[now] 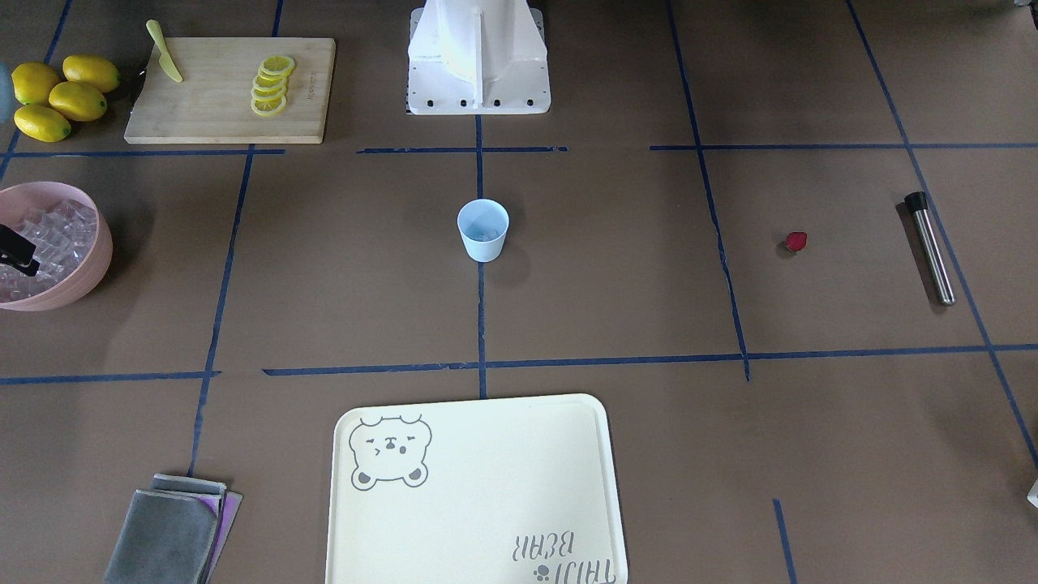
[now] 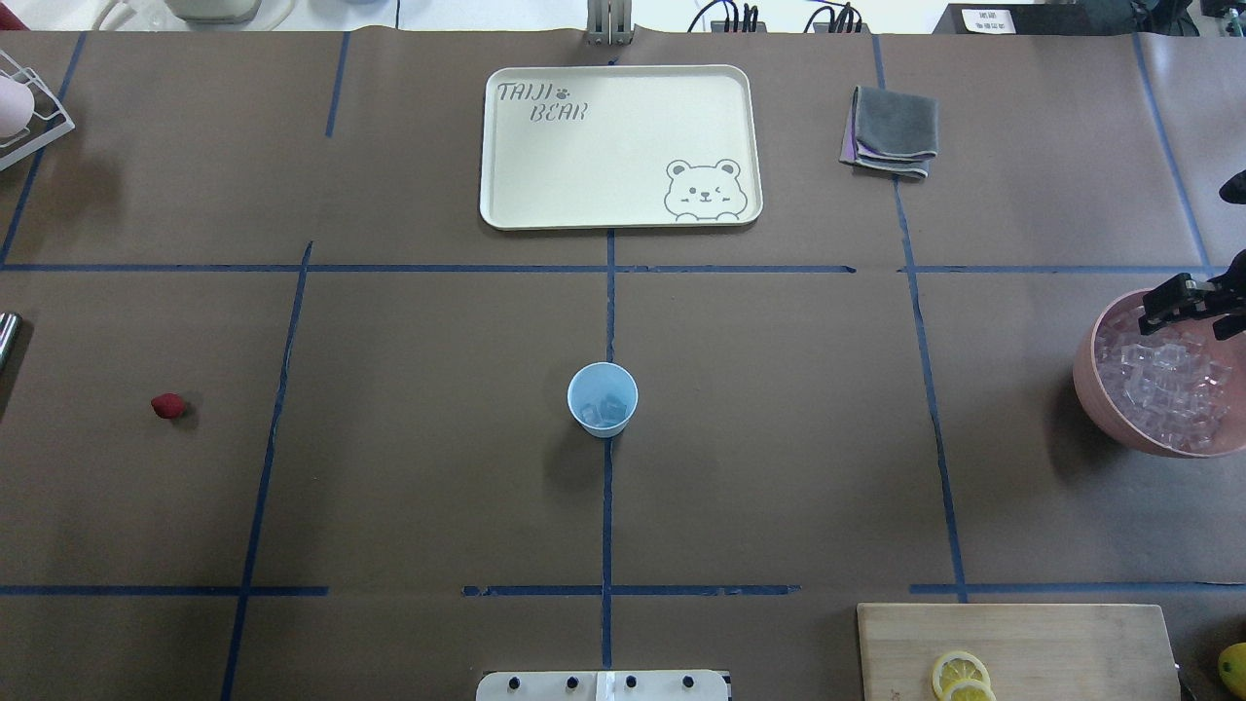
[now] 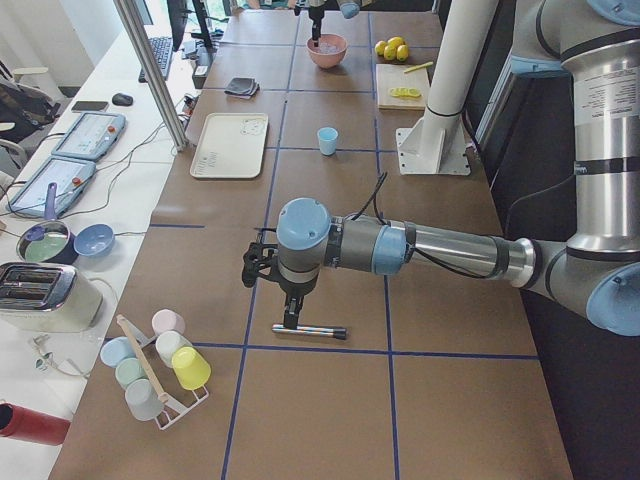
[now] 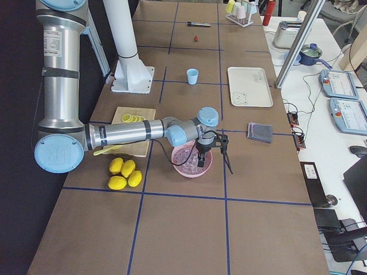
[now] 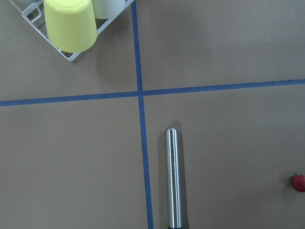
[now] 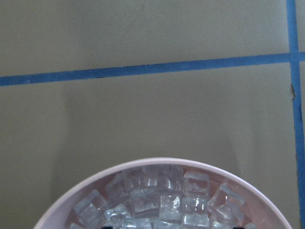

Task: Mash ice and strawberries in cup
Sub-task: 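Lower the right gripper into the bowl and grasp an ice cube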

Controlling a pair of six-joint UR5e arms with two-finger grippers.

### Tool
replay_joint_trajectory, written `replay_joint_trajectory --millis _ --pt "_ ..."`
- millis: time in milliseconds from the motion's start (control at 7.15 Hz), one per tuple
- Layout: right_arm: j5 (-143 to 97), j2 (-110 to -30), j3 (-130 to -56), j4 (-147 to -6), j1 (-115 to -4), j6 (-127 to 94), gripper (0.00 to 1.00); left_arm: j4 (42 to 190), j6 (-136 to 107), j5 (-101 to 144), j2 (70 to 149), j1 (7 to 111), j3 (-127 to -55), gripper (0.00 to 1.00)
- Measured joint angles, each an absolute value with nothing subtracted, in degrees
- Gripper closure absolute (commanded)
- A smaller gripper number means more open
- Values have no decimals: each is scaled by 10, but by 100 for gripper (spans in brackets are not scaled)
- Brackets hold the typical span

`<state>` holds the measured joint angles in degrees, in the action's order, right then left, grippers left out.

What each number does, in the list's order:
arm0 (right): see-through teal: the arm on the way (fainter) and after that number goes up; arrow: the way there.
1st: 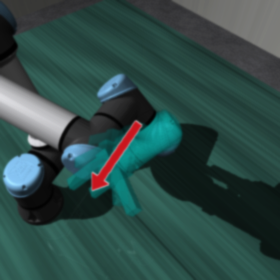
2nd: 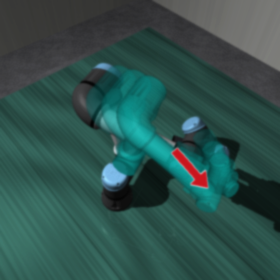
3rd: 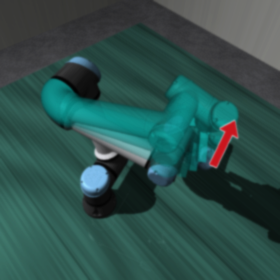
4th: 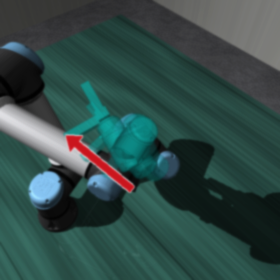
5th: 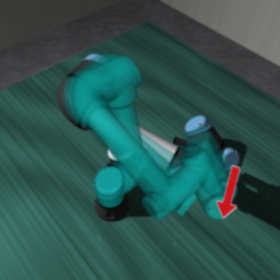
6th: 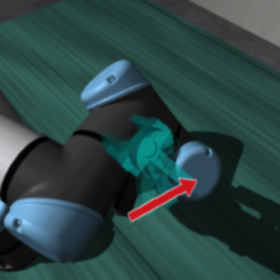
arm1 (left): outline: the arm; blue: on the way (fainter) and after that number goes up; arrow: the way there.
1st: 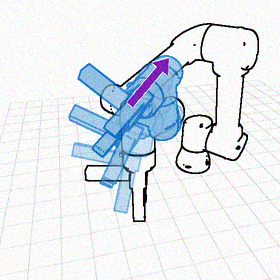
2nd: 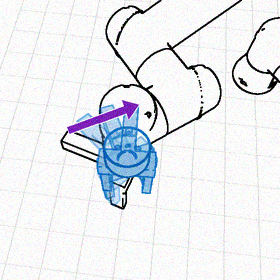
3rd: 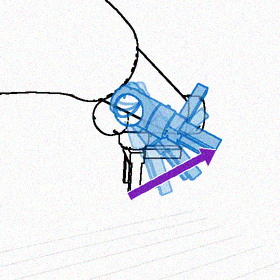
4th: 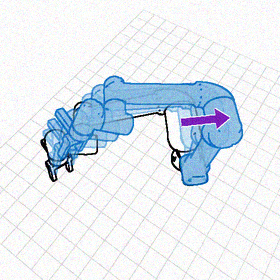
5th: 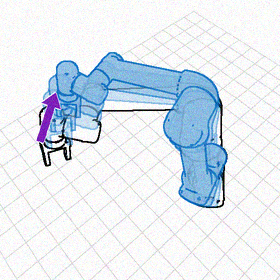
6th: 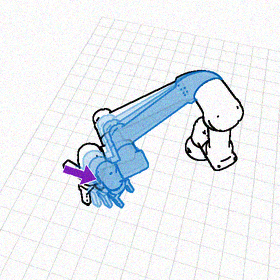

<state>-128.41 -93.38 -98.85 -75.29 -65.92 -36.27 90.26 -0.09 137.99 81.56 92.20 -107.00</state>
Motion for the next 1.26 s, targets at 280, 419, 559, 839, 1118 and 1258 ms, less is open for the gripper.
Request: replay_joint_trajectory --millis 280,419,559,839,1118,1258 --pt "-1282 -935 -991 -747 -649 -363 16 903 -1 1380 816 922 -1070 0" --pt "-1281 -942 -1000 -745 -641 -363 17 902 -1 1380 816 922 -1070 0" --pt "-1279 -953 -1014 -745 -636 -363 17 902 -1 1380 816 922 -1070 0" --pt "-1272 -966 -1027 -746 -631 -363 18 902 -1 1380 816 922 -1071 0" --pt "-1265 -967 -1022 -746 -628 -363 21 902 -1 1380 816 922 -1071 0" --pt "-1265 -965 -1019 -746 -627 -364 23 902 -1 1380 816 922 -1071 0"
